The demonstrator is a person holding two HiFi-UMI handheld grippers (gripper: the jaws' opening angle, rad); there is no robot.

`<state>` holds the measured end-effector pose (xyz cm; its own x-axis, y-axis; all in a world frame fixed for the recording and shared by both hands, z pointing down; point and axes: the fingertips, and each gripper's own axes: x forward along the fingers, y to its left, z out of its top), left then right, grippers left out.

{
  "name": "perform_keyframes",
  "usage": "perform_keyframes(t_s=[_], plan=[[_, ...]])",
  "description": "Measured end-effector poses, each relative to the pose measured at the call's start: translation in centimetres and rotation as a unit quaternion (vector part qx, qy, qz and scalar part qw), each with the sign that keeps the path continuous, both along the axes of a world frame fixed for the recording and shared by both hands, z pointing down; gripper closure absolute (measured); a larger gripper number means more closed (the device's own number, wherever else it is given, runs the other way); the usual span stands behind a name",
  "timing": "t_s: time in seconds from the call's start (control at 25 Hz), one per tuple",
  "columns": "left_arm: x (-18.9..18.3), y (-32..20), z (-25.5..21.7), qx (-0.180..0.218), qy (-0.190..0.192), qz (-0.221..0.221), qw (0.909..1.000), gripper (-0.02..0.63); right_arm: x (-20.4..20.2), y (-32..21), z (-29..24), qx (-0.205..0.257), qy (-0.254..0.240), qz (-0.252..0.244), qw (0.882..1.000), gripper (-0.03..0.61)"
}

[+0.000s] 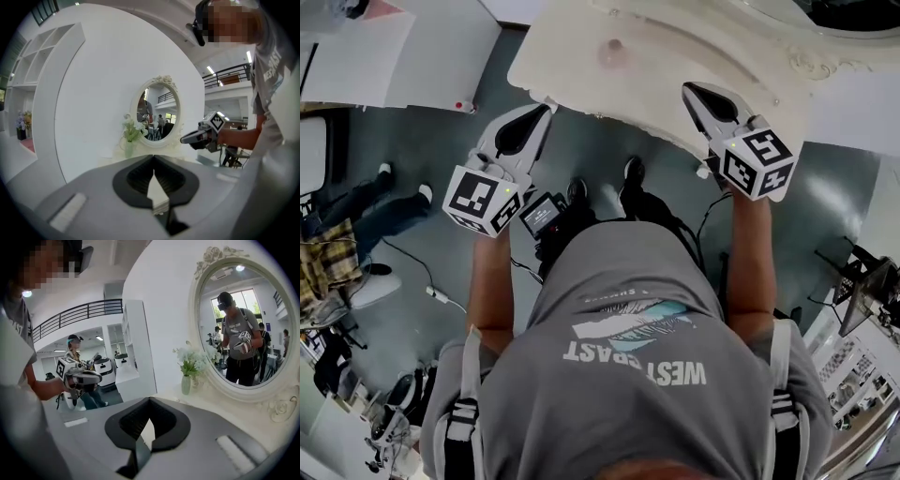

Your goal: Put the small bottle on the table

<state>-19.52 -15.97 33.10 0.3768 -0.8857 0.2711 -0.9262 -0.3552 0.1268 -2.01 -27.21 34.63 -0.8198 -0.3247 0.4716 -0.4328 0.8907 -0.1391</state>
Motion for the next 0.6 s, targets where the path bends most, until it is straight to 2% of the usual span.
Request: perform_keyframes(t_s=[0.28,0.6], plan=[[1.9,0.4,-1.3,0.013,-0.006,0.035,0.9993,0.611,1.9,2.2,-2.3,0.016,-0.007,0.018,1.000,0.578],[4.2,1.5,-3.1,0.018,-0.008,0.049,0.9986,0.611,4.8,4.0,-4.3,0.025,-0.007,0.033,0.999,0.578]])
